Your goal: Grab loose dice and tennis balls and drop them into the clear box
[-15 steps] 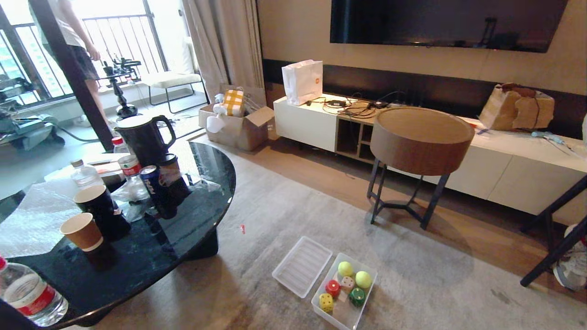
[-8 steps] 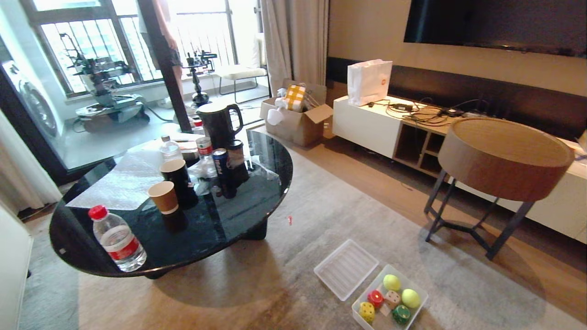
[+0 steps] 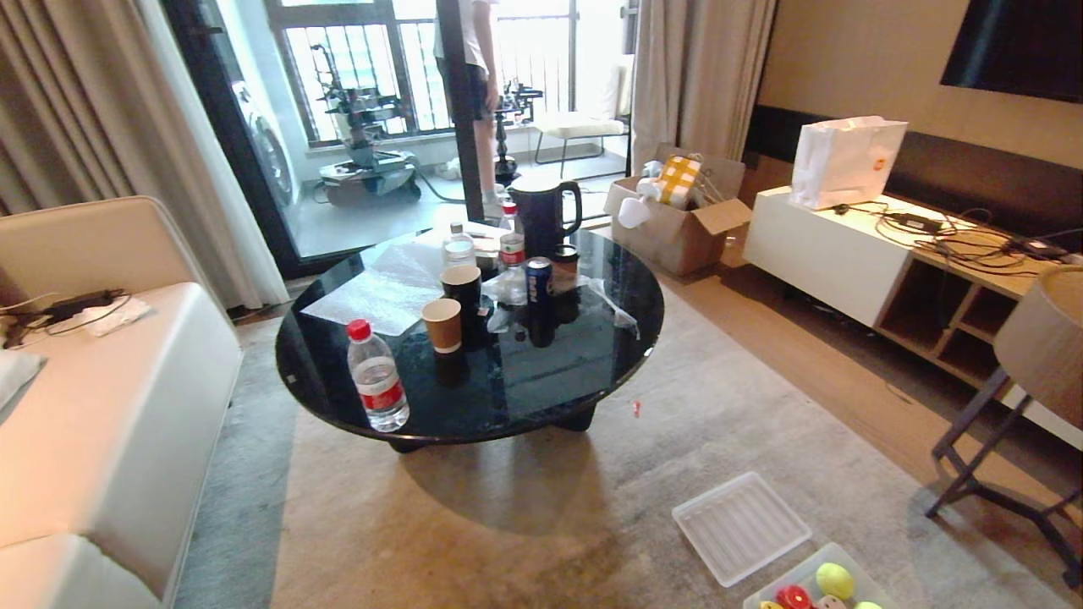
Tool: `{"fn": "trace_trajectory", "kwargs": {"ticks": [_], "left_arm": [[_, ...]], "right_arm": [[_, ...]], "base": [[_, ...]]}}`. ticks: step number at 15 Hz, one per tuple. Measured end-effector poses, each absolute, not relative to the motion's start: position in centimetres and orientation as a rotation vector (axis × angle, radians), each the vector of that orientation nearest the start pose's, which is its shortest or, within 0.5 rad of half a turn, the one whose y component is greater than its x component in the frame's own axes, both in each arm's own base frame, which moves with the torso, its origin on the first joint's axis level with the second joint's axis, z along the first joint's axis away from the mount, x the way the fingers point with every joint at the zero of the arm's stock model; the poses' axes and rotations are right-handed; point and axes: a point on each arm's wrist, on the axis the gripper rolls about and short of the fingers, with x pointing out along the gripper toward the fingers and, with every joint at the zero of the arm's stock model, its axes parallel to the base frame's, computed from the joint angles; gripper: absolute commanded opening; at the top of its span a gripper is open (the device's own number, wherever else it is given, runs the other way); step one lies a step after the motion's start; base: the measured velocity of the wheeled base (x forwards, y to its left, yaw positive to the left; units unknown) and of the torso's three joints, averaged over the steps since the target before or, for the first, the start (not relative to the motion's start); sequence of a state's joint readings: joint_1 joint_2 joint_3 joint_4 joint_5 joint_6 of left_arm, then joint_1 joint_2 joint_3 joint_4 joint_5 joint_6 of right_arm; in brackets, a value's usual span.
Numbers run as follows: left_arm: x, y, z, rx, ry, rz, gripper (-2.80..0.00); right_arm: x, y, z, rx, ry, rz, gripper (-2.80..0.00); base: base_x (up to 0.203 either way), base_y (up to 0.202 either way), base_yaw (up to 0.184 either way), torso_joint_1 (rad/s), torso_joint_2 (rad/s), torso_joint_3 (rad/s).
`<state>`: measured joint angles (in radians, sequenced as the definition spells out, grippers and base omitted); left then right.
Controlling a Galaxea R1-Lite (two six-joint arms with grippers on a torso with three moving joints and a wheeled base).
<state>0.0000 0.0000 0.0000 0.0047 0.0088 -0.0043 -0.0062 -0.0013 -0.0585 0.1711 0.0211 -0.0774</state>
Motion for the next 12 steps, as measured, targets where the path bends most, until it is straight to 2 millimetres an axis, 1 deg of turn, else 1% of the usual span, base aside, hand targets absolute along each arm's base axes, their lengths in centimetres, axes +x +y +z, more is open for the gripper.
{"fn": "trace_trajectory", "kwargs": {"ticks": [9, 11, 12], "left_arm": [[-2.28, 0.02, 7.49, -0.006, 0.006, 0.009, -2.80], [-2.28, 0.02, 7.49, -0.006, 0.006, 0.009, -2.80], [-2.28, 0.02, 7.49, -0.006, 0.006, 0.009, -2.80]], "right_arm": [[-2.83, 0.06, 7.40, -0.077, 0.111, 0.019, -2.80], [-2.83, 0.06, 7.40, -0.077, 0.111, 0.018, -2.80], [-2.83, 0.06, 7.40, -0.077, 0.111, 0.018, -2.80]], "base": [[0.000, -0.008, 0.162, 0.002, 0.00, 0.002], [0.000, -0.002, 0.085, 0.002, 0.00, -0.001], [0.000, 0.000, 0.000, 0.000, 0.00, 0.000]]}}
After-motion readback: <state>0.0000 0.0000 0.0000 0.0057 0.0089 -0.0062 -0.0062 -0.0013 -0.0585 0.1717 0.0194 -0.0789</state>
